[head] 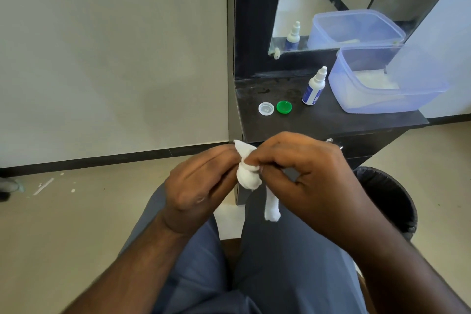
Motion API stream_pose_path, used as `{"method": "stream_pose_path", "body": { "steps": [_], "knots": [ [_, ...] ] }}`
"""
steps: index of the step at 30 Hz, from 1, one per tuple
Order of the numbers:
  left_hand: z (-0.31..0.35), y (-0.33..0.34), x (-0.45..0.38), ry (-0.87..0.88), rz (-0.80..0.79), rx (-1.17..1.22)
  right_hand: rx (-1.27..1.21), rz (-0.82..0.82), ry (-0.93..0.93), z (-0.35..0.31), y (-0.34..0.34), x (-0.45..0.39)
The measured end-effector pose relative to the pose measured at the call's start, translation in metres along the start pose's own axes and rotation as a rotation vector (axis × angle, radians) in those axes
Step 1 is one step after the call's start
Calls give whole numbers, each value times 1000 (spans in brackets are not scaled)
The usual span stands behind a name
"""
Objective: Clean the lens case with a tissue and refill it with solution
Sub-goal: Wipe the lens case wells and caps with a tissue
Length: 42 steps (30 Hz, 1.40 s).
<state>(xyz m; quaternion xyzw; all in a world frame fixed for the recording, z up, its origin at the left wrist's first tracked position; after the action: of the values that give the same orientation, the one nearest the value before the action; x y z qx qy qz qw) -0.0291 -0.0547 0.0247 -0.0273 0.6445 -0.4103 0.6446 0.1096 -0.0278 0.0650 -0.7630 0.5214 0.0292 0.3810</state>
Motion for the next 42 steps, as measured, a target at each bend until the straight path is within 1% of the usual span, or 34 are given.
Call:
{"method": "stream_pose_path", "body": {
  "steps": [4,7,9,12,13,17,20,23,25,28,33,38,40,42],
  "knots": [
    [0,-1,1,-17,31,2,52,5,-3,-2,-2,-2],
    [0,-1,1,21,44,-15,0,41,-4,-2,-3,1],
    [-1,0,1,40,44,-24,17,62,10,1,-3,3],
    [-1,2,2,34,52,-54,-23,77,33,1,-2,4],
    [-1,2,2,29,57,-59,-38,80,27,0,-1,4],
    [-1,1,3,0,52,-30,32,90,14,-4,0,4],
    [-3,1,3,-40,61,-37,-44,143,-18,-9,0,7],
    [-5,1,1,-87,78,-10,-29,209,-11,-6,3,11],
    [-7,2,1,-107,66,1,2,224,-42,-7,7,15],
    [-7,6,4,-113,25,5,64,190,-118,-9,12,18],
    [-10,9,2,-115,-35,-28,174,74,-155,1,19,21],
    [-5,13,2,-65,-90,-56,217,41,-212,2,23,19],
    [-8,12,1,-105,-98,-60,219,31,-214,5,22,18],
    [-17,8,-2,-194,-72,-59,219,19,-218,7,22,22]
  ]
}}
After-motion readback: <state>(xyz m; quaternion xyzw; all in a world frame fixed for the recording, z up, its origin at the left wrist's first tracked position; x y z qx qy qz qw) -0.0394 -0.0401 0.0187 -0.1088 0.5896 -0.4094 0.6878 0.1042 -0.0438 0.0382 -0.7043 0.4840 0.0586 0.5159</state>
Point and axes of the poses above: each hand's wrist, its own x-axis away from the middle knuckle, its own y-axis out of the palm, z = x × y, the point moved 6 cm from there along -x, towards the middle knuckle, and after that the axes turned 12 degrees about -x, right-handed, at the moved point
